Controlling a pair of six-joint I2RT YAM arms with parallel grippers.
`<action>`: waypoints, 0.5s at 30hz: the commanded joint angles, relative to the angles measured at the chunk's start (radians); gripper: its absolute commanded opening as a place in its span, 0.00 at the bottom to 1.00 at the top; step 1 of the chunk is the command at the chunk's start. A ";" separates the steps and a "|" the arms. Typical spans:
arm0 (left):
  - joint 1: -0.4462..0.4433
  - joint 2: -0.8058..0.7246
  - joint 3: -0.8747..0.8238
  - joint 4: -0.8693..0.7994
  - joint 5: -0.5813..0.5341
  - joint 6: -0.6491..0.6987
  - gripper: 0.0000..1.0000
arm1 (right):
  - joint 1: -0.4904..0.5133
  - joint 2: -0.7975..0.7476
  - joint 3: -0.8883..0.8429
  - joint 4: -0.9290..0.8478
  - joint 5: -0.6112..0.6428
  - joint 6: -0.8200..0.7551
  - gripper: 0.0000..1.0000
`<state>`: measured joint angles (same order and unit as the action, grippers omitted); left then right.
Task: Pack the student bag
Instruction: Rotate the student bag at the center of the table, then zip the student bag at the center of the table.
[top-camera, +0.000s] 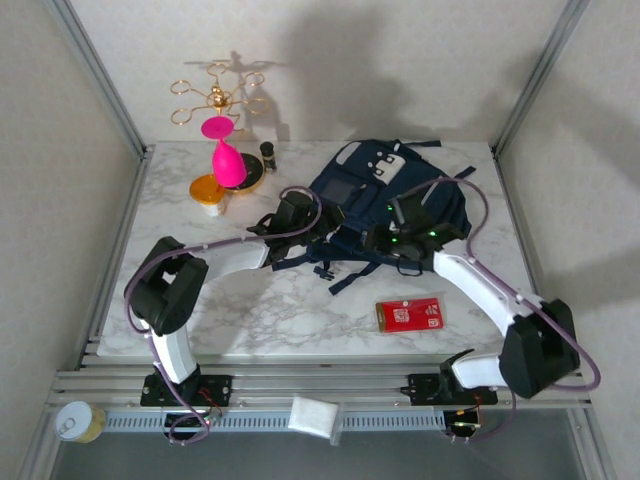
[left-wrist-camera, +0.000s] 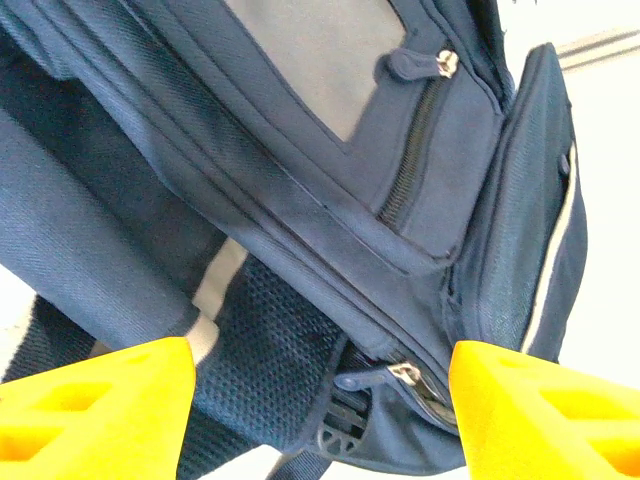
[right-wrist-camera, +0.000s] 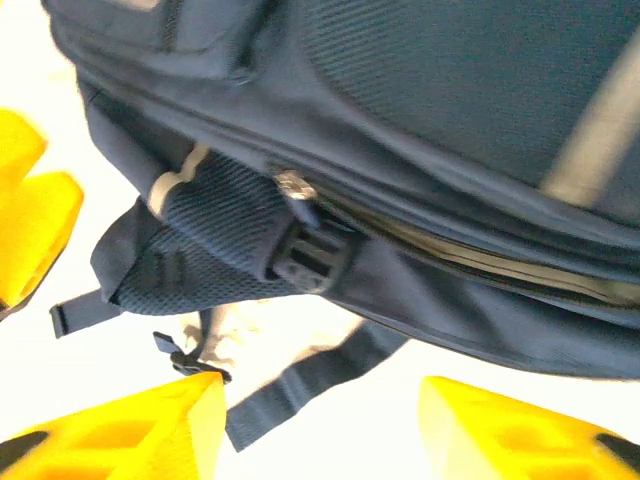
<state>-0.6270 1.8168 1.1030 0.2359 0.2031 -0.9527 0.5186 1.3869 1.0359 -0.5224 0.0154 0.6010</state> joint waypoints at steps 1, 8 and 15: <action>0.005 0.021 0.013 0.032 -0.061 -0.050 0.67 | 0.050 0.136 0.095 -0.018 0.075 0.020 0.49; 0.011 0.101 0.065 0.053 -0.058 -0.079 0.66 | 0.088 0.304 0.177 0.020 0.189 0.076 0.37; 0.012 0.167 0.096 0.067 -0.079 -0.105 0.63 | 0.095 0.394 0.217 0.046 0.327 0.122 0.33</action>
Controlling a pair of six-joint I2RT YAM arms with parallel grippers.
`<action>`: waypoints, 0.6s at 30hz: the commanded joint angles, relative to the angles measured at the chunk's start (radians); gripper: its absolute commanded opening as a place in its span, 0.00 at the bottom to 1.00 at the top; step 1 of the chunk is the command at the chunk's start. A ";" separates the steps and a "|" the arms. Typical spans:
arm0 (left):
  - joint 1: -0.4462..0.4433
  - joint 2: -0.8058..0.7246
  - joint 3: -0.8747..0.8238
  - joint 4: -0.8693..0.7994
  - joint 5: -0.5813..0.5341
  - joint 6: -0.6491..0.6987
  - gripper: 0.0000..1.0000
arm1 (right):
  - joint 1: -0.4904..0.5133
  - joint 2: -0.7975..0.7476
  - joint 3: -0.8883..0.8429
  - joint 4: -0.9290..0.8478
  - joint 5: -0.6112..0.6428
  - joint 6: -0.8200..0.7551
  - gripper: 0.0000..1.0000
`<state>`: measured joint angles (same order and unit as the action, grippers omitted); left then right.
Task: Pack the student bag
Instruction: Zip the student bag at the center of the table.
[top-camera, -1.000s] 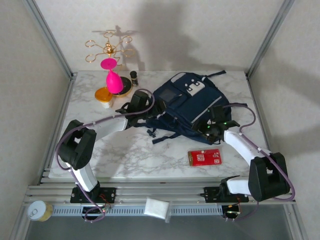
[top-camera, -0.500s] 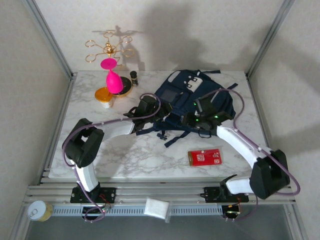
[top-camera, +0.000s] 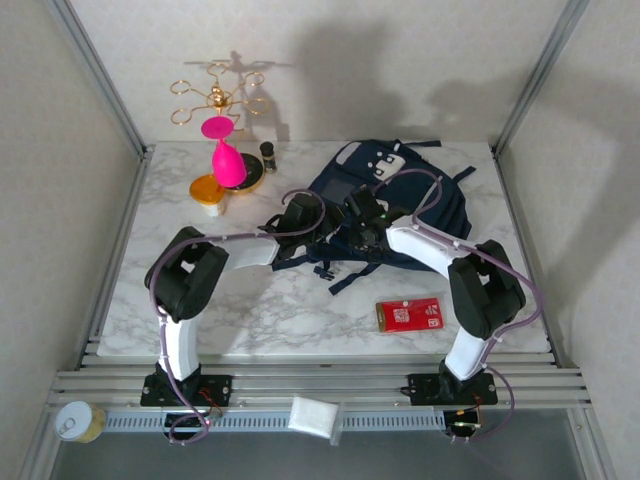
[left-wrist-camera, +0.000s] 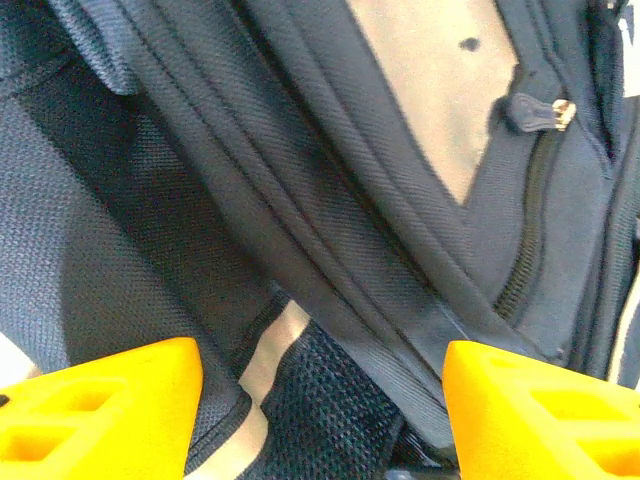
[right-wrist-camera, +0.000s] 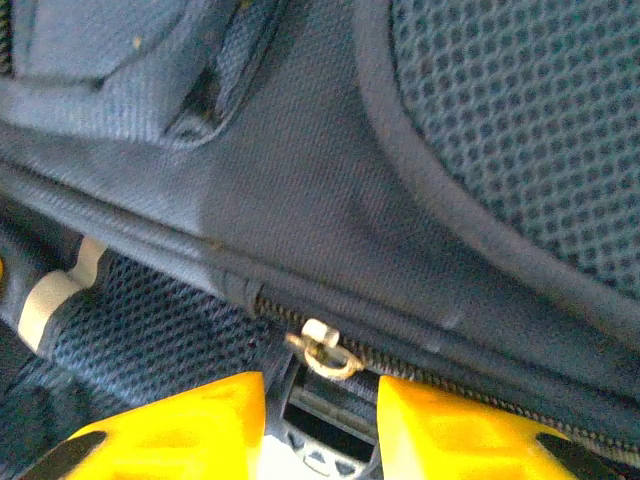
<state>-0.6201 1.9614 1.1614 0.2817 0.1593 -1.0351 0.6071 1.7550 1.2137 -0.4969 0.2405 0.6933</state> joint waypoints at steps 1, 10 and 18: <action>0.005 0.028 0.042 0.012 -0.051 -0.021 0.62 | 0.006 0.031 0.042 0.040 0.106 0.019 0.31; 0.008 0.082 0.038 -0.021 -0.108 -0.036 0.62 | 0.007 0.089 0.029 0.101 0.224 0.005 0.29; 0.010 0.108 0.034 -0.031 -0.140 -0.043 0.61 | 0.006 0.053 -0.007 0.129 0.154 -0.059 0.19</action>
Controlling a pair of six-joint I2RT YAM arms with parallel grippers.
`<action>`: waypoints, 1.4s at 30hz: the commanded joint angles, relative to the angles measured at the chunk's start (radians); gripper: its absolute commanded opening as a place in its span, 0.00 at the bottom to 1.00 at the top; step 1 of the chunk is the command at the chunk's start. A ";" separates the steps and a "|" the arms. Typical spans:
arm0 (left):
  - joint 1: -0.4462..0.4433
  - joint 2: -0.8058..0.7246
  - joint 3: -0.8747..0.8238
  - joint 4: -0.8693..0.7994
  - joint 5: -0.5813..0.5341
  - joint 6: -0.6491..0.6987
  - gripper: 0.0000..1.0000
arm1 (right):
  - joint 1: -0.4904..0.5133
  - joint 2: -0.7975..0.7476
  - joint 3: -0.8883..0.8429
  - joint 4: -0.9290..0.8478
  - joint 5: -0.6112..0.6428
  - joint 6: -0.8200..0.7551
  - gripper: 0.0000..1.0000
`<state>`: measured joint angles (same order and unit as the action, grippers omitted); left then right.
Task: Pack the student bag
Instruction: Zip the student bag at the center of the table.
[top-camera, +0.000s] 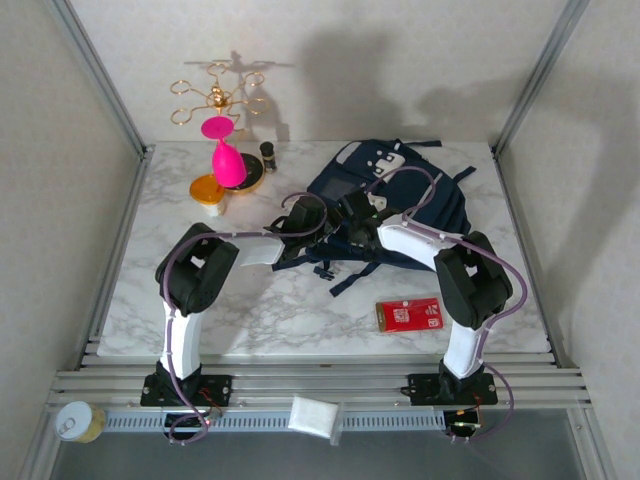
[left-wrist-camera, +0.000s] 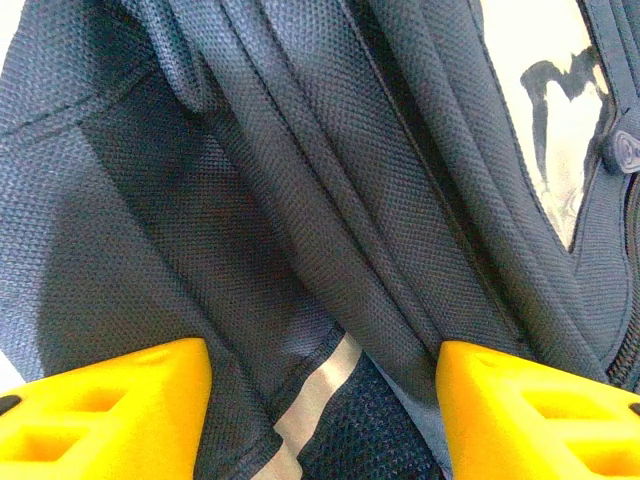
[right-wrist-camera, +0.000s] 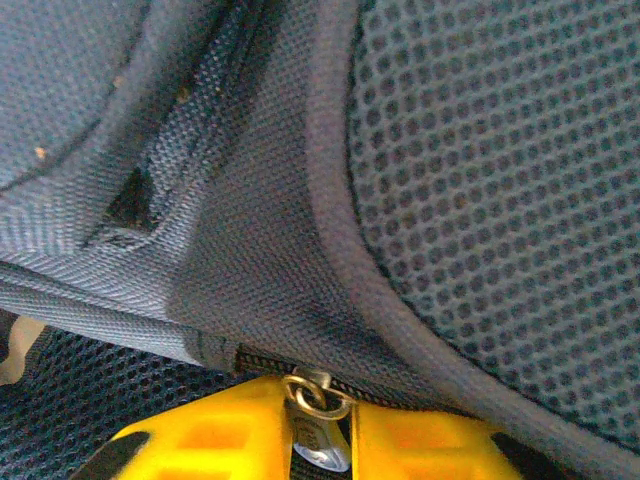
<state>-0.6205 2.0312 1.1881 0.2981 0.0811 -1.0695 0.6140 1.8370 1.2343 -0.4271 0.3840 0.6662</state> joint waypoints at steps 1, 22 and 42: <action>0.010 0.041 0.011 -0.051 -0.068 -0.007 0.61 | 0.000 -0.044 -0.038 0.060 -0.002 -0.036 0.19; 0.090 0.104 0.120 -0.172 -0.118 0.070 0.60 | -0.223 -0.416 -0.405 0.123 -0.365 -0.042 0.08; 0.052 0.067 0.087 -0.116 -0.066 0.051 0.62 | -0.108 -0.192 -0.164 -0.102 -0.053 -0.078 0.38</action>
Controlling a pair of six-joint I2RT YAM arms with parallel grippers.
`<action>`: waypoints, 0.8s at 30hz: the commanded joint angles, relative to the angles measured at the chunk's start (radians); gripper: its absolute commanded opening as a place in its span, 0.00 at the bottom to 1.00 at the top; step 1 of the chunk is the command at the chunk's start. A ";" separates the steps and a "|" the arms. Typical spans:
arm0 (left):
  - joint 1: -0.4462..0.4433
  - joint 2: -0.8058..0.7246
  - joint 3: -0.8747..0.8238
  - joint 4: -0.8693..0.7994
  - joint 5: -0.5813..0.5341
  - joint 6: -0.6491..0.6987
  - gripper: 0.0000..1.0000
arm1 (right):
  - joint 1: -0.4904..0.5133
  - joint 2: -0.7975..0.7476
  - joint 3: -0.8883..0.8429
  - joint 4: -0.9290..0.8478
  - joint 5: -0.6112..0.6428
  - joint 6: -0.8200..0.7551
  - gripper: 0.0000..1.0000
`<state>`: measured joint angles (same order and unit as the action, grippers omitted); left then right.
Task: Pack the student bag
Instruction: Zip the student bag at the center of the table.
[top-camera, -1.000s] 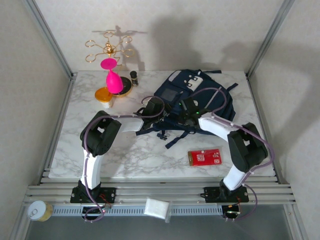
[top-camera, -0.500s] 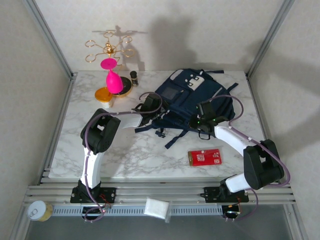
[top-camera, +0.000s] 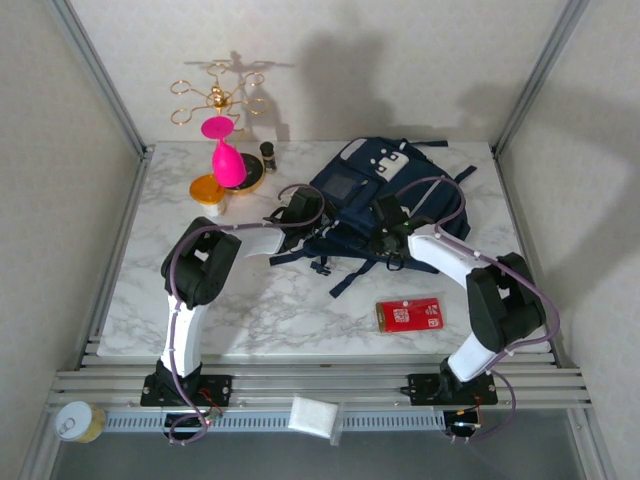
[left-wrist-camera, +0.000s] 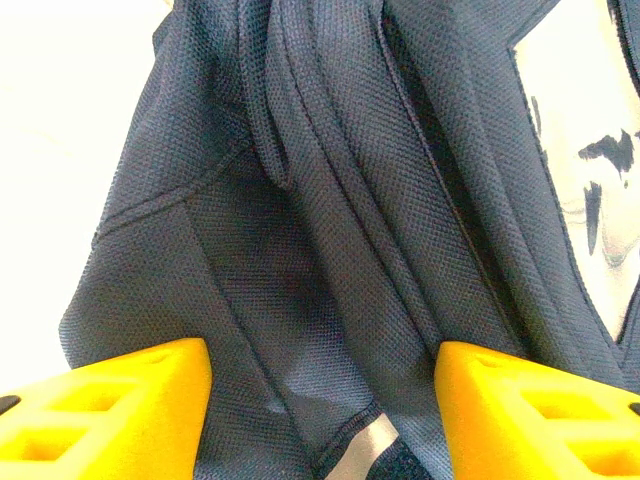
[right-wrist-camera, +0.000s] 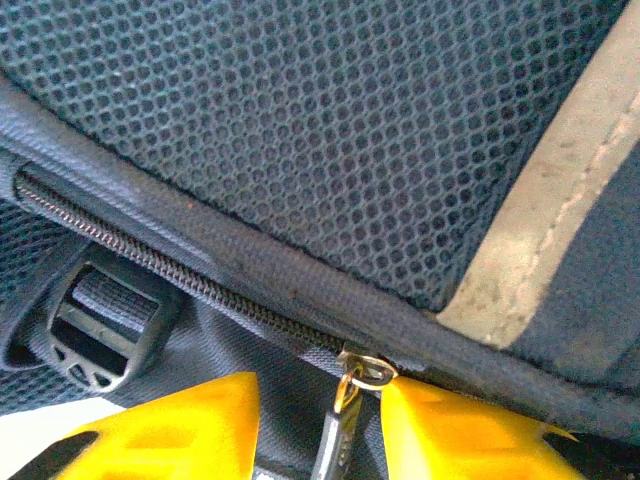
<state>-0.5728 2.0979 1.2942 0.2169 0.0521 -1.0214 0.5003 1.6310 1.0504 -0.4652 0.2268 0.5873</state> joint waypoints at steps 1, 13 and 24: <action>0.001 0.002 -0.018 -0.033 -0.038 0.004 0.62 | 0.008 0.020 0.015 -0.049 0.109 -0.004 0.36; -0.023 -0.039 -0.016 -0.035 0.008 0.000 0.63 | 0.005 -0.023 0.011 -0.018 0.056 -0.031 0.11; -0.169 -0.171 -0.162 0.200 0.124 -0.318 0.70 | -0.008 -0.152 -0.019 -0.012 -0.129 -0.119 0.00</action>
<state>-0.6815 1.9392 1.1599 0.2882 0.1162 -1.1816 0.4950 1.5059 1.0439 -0.4988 0.1806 0.5072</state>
